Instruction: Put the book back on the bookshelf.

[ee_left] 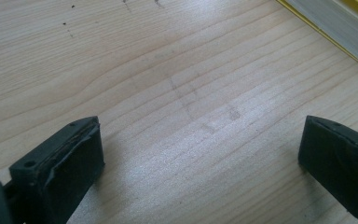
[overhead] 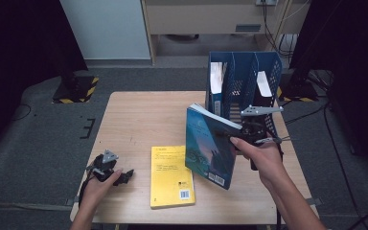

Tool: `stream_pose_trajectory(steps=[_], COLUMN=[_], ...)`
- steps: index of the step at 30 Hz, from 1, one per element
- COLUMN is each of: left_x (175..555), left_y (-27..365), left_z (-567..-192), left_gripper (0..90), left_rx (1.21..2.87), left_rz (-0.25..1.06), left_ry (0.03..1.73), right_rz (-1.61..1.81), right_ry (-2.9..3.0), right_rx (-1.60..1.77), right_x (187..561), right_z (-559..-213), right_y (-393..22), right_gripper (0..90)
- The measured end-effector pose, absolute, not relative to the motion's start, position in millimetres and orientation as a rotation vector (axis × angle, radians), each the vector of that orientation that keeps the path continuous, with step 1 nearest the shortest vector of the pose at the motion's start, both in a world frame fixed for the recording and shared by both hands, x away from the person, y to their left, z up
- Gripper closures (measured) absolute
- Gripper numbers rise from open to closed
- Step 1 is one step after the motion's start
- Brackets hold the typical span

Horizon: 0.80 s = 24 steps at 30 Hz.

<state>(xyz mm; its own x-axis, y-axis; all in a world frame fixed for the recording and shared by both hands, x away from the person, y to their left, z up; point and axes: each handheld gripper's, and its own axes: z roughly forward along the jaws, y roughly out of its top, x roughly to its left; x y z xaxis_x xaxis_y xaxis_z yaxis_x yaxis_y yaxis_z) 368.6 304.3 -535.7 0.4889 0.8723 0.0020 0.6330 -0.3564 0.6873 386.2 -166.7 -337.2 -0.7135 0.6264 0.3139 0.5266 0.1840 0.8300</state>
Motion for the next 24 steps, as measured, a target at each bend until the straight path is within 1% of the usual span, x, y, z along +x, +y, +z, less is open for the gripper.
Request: stream_pose_trajectory(steps=[13, 17, 24], left_x=[368.5, 368.6, 368.9], left_y=[304.2, 304.1, 303.8], left_z=[-535.7, -535.8, -535.7], left_gripper=[0.0, 0.0, 0.0], left_rx=[2.108, 2.108, 2.107], left_rz=[0.495, 0.495, 0.495], left_ry=[1.235, 1.235, 1.236], right_rz=[1.575, 1.588, 1.608], right_ry=[2.309, 2.284, 2.235], right_rx=[1.180, 1.196, 1.218], right_x=[376.3, 373.6, 372.0], right_z=[-335.4, -328.3, -305.1], right_y=[-187.7, -193.4, -205.7], right_gripper=[73.8, 73.8, 73.8])
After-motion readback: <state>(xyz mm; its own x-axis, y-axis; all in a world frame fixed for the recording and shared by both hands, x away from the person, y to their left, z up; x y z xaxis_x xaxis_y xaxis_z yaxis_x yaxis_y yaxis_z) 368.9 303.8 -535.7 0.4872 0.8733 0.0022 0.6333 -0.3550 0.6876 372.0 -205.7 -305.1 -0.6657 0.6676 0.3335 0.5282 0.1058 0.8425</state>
